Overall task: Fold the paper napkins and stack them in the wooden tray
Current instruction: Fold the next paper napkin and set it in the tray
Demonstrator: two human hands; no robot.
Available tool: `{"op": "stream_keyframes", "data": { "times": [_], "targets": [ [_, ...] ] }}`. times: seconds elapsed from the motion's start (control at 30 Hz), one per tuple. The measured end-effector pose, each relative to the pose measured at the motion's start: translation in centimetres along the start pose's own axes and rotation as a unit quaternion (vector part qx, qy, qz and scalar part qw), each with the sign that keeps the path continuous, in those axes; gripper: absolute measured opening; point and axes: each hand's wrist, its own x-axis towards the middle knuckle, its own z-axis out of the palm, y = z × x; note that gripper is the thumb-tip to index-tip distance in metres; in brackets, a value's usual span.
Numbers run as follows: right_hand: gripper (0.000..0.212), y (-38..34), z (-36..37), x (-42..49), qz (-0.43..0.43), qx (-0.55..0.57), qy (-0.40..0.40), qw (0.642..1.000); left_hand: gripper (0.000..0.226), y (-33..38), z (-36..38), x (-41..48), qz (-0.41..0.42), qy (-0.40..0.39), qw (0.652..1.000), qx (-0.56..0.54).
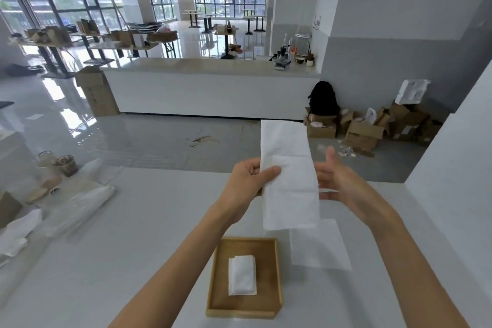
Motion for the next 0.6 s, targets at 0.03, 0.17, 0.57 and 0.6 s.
{"op": "stream_keyframes", "data": {
  "times": [0.03,0.17,0.57,0.6],
  "targets": [
    [0.07,0.9,0.7,-0.2,-0.009,0.015,-0.016,1.0,0.019,0.0,-0.1,0.0,-0.001,0.013,1.0,0.009],
    [0.03,1.4,2.5,-0.1,-0.076,0.09,0.029,0.993,0.018,-0.3,-0.2,0.0,0.003,0.056,0.994,0.091],
    [0.028,0.1,3.1,0.6,-0.104,0.049,0.044,0.992,0.033,0.0,-1.6,-0.2,0.005,0.056,0.995,0.08],
    [0.03,0.1,3.2,0.6,-0.104,0.047,0.046,0.992,0.033,-0.1,-1.7,-0.1,0.007,0.052,0.995,0.083]
  ]
}}
